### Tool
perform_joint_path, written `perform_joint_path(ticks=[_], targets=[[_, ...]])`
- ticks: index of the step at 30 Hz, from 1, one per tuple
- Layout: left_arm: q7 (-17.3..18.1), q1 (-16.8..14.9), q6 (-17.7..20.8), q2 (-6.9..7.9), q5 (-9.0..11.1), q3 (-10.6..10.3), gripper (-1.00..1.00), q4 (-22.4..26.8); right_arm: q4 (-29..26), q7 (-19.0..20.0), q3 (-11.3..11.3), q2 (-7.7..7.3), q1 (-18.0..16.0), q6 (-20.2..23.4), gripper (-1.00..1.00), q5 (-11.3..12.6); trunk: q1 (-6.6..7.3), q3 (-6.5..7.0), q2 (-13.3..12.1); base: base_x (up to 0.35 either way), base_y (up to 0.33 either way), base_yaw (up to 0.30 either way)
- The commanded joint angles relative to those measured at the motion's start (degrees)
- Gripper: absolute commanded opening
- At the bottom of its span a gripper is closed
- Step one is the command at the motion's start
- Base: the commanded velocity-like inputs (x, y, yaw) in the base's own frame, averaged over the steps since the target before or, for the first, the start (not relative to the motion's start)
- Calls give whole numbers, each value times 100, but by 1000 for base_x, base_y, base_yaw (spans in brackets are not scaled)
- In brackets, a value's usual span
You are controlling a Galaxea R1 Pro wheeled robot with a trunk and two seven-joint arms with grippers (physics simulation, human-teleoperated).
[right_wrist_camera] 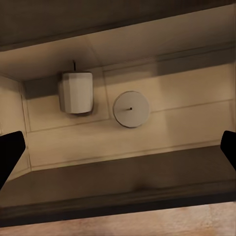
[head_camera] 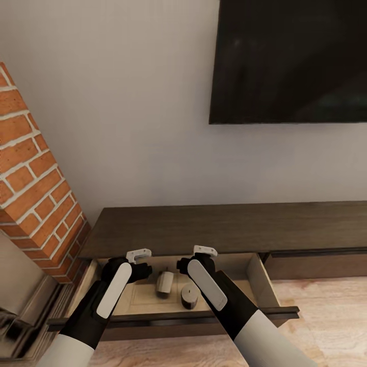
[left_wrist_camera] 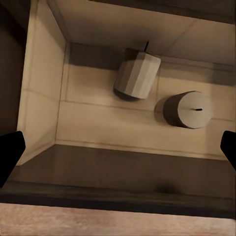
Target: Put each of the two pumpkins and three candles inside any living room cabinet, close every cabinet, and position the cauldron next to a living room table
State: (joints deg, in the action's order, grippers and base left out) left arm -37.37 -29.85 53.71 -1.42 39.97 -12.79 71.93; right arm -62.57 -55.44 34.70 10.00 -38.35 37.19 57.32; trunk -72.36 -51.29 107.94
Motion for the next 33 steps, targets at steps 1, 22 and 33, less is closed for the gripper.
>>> perform_joint_path(ticks=[1,22,33], targets=[[-60,-4,8,1,59,-5,100,5,-6,-46,4,0,-5,25,100,34,23,13,-39,0,0,0],[-60,-4,8,1,63,-5,100,5,-10,-38,9,0,-5,25,100,34,484,390,-881,-64,0,0],[-60,-4,8,2,63,1,100,5,-12,-37,10,0,-6,25,100,34,726,588,-1323,-303,0,0]])
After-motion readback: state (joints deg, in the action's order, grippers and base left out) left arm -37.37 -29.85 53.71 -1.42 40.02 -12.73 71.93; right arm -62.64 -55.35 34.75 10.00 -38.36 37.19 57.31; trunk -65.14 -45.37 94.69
